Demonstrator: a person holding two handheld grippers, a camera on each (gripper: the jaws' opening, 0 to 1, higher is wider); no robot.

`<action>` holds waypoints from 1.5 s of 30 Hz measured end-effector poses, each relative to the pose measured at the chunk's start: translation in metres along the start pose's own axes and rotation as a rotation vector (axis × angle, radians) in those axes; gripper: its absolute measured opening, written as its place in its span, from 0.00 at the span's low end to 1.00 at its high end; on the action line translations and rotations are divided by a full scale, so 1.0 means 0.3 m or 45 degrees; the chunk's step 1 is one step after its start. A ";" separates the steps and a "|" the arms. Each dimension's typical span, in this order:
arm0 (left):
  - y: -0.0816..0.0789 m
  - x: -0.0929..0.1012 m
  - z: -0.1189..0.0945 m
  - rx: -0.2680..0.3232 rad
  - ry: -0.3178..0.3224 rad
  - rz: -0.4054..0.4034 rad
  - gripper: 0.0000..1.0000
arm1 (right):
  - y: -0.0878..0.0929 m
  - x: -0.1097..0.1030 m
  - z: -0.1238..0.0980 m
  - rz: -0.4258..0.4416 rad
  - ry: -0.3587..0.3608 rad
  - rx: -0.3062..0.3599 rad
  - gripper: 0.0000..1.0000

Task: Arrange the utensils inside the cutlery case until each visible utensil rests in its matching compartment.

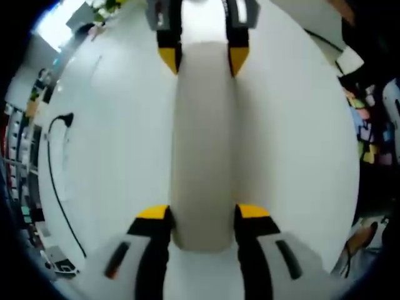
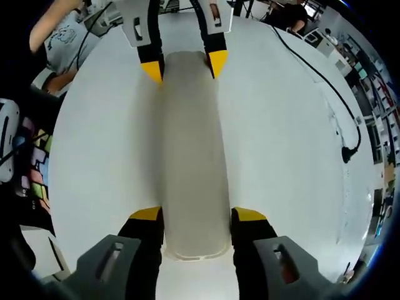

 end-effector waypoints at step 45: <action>0.162 0.152 -0.330 0.933 -0.842 -0.260 0.38 | 0.135 -0.150 -0.364 0.296 0.809 0.971 0.49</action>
Point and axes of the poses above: the point that each gripper's makers call its tool centre point, and the gripper's own axes: z roughly forward along the fingers, x roughly to its right, y roughly out of its underside, the point moved 7 cm from there along -z, roughly backward along the fingers, and after that the axes turned 14 degrees about x, right-handed, at the moved point
